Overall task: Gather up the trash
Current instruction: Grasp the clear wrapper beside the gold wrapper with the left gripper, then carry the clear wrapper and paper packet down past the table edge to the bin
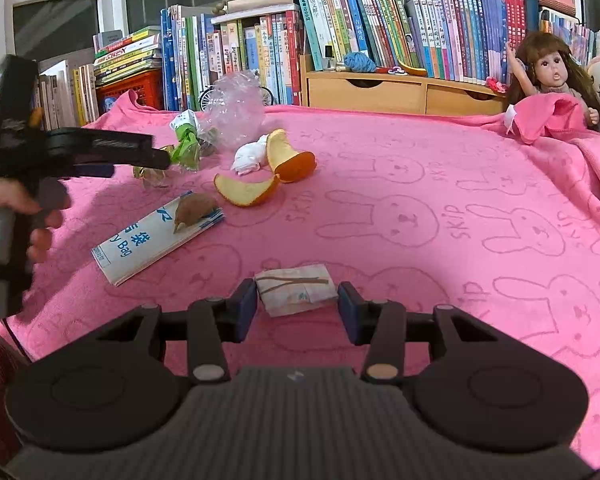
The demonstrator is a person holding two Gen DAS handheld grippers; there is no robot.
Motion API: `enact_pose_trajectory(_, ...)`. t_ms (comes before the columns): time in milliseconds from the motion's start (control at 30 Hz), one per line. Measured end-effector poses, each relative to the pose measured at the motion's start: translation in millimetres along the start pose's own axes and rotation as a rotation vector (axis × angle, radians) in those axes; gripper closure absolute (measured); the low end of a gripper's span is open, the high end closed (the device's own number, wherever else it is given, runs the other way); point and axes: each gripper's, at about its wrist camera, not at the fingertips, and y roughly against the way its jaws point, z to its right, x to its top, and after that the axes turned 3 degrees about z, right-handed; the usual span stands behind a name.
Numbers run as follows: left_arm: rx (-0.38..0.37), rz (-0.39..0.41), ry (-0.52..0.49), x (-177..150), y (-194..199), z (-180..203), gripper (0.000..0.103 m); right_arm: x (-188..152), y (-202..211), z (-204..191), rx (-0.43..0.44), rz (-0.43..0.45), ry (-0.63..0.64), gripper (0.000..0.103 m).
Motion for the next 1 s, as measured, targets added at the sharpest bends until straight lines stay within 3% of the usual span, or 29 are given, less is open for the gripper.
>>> enact_pose_trajectory(67,0.018,-0.025,0.029,0.0,-14.3,-1.9,0.036,0.0,-0.4,-0.2,0.001,0.001,-0.005,0.052)
enact_pose_trajectory(100,0.020,-0.039,0.041,-1.4,-20.3,-4.4,0.058,-0.1,-0.4,-0.3,0.003,0.001,-0.008,0.052)
enact_pose_trajectory(133,0.018,-0.059,0.057,-2.5,-25.9,-6.5,0.069,-0.4,-0.2,-0.3,0.005,0.002,-0.009,0.052)
enact_pose_trajectory(200,0.031,-0.044,0.080,-5.7,-25.9,-8.3,0.077,-1.1,1.1,-0.8,0.010,0.006,-0.014,0.053)
enact_pose_trajectory(267,-0.002,-0.050,0.078,-6.7,-22.5,-8.5,0.084,-1.9,2.7,-0.6,0.016,0.010,-0.018,0.053)
enact_pose_trajectory(667,-0.097,0.000,-0.006,-30.5,60.6,7.7,0.084,-8.8,16.7,-4.7,0.037,0.023,-0.037,0.053)
enact_pose_trajectory(1000,-0.238,0.027,-0.079,-59.1,150.4,25.5,0.084,-23.8,46.2,-11.9,0.058,0.030,-0.053,0.053)
